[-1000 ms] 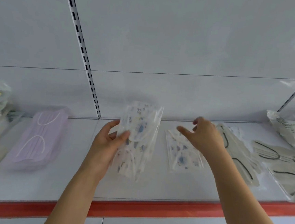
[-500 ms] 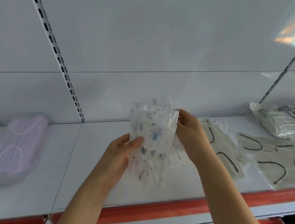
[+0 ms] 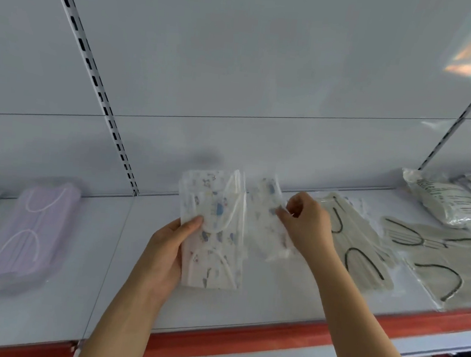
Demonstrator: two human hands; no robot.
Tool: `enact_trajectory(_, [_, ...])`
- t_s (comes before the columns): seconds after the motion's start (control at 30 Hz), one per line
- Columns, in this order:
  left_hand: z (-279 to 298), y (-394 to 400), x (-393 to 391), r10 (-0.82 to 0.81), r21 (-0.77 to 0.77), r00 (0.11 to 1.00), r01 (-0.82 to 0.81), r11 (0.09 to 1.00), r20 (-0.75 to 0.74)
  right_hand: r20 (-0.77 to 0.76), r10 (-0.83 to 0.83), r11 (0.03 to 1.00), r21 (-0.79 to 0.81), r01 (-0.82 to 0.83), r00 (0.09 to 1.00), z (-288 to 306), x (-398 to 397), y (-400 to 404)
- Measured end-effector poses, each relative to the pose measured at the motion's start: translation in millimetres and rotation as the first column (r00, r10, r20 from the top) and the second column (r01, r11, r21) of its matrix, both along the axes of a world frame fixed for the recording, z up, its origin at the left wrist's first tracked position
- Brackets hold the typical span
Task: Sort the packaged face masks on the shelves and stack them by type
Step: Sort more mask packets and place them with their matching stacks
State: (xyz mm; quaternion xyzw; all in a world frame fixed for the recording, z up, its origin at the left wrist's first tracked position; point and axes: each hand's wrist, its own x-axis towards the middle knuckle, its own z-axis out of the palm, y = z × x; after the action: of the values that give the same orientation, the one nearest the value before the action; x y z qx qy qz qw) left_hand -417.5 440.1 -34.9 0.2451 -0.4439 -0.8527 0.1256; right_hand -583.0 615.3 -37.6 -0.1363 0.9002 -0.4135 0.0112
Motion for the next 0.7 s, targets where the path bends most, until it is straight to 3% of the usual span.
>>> enact_trajectory(0.1, [6, 13, -2, -0.080, 0.008, 0.996, 0.081, 0.997, -0.045, 0.195, 0.184, 0.934, -0.339, -0.109, 0.963, 30, 15, -6])
enact_trajectory(0.17, [9, 22, -4, -0.112, -0.011, 0.991, 0.111, 0.994, -0.075, 0.304, 0.374, 0.848, -0.495, -0.190, 0.876, 43, 24, -11])
enact_trajectory(0.23, [9, 23, -5, -0.083, -0.007, 0.993, 0.083, 0.997, -0.089, 0.330, 0.422, 0.789, -0.593, -0.162, 0.845, 49, 22, -10])
enact_trajectory(0.27, [9, 21, -5, -0.055, -0.010, 0.995, 0.054, 0.998, -0.082, 0.281, 0.350, 0.822, -0.549, -0.150, 0.894, 45, 12, -7])
enact_trajectory(0.3, [9, 17, -4, -0.025, -0.028, 0.997, 0.023, 0.999, -0.069, 0.160, 0.254, 0.909, -0.376, -0.179, 0.954, 38, 0, -2])
enact_trajectory(0.33, [8, 12, -2, -0.002, -0.049, 0.998, -0.001, 0.999, -0.056, 0.004, 0.181, 0.983, -0.013, -0.181, 0.984, 28, -15, 4])
enact_trajectory(0.37, [7, 8, 0, 0.015, -0.063, 0.999, -0.018, 0.998, -0.048, -0.086, 0.195, 0.926, 0.345, -0.154, 0.977, 19, -25, 10])
enact_trajectory(0.4, [6, 5, 2, 0.025, -0.070, 0.999, -0.028, 0.997, -0.046, -0.078, 0.233, 0.816, 0.558, -0.151, 0.969, 9, -33, 14])
enact_trajectory(0.43, [6, 3, 4, 0.031, -0.073, 0.998, -0.035, 0.997, -0.052, -0.028, 0.259, 0.736, 0.652, -0.179, 0.965, 1, -38, 15])
enact_trajectory(0.5, [5, 2, 5, 0.044, -0.082, 0.997, -0.049, 0.995, -0.060, 0.036, 0.306, 0.651, 0.722, -0.237, 0.951, -8, -41, 10])
enact_trajectory(0.6, [4, 6, 4, 0.047, -0.074, 0.998, -0.050, 0.996, -0.051, -0.081, 0.396, 0.569, 0.804, -0.175, 0.915, -11, -37, -1])
enact_trajectory(0.7, [5, 11, 4, -0.008, -0.084, 0.999, 0.004, 0.996, -0.040, -0.181, 0.363, 0.743, 0.648, -0.167, 0.914, -17, -35, 0])
